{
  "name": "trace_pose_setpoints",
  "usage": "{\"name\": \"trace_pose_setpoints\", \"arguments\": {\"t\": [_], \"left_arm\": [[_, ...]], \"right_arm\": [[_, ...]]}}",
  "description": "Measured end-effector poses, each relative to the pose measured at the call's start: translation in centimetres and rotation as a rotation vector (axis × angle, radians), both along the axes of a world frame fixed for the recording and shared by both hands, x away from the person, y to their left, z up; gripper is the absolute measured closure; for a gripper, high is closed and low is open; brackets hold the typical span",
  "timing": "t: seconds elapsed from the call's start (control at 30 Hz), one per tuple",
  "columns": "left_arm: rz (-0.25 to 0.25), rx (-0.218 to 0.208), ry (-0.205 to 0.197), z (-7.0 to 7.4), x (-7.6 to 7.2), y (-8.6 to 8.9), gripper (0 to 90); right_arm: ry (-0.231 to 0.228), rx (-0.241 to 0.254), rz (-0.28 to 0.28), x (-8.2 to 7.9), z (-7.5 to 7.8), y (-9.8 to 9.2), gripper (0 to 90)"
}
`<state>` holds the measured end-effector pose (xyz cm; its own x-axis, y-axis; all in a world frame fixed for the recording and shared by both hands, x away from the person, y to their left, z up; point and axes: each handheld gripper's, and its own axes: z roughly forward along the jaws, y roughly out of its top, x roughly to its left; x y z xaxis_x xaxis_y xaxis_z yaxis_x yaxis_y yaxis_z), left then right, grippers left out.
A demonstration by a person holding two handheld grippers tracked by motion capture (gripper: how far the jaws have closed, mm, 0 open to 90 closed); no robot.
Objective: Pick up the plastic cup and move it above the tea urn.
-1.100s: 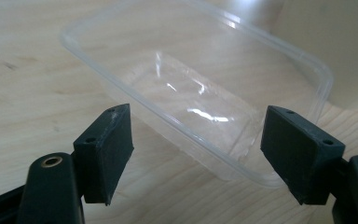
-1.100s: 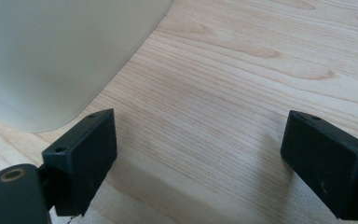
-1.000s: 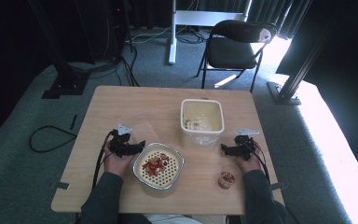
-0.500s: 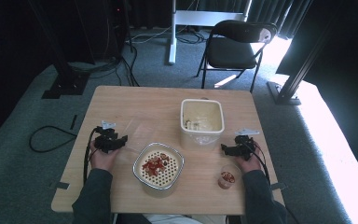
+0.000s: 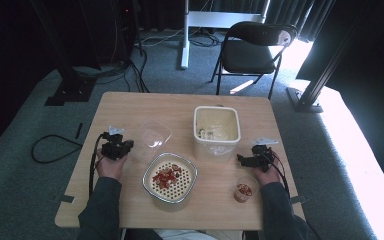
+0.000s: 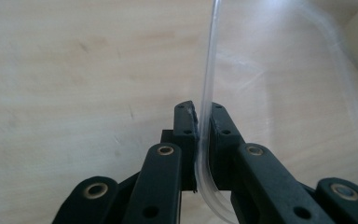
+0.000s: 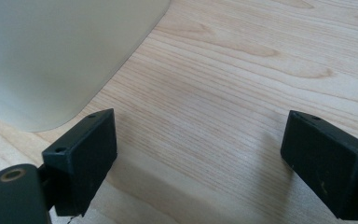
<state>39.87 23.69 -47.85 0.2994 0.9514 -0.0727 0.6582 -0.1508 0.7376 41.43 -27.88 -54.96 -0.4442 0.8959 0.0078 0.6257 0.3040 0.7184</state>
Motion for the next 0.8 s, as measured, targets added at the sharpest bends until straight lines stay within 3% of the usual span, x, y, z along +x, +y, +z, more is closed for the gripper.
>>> {"name": "trace_pose_setpoints", "arguments": {"t": [0.4,0.7,0.8], "left_arm": [[-0.061,-0.043,-0.124,4.6,0.4,-1.0,85.4],[-0.122,-0.052,-0.173,7.6,0.9,-2.8,85.3],[-0.159,-0.05,-0.19,9.1,1.4,-4.4,85.2]], "right_arm": [[0.0,0.0,-0.001,0.0,0.0,0.0,10.1],[0.0,0.0,0.0,0.0,0.0,0.0,10.1],[-0.001,-0.001,0.001,0.0,0.0,0.0,10.1]]}}
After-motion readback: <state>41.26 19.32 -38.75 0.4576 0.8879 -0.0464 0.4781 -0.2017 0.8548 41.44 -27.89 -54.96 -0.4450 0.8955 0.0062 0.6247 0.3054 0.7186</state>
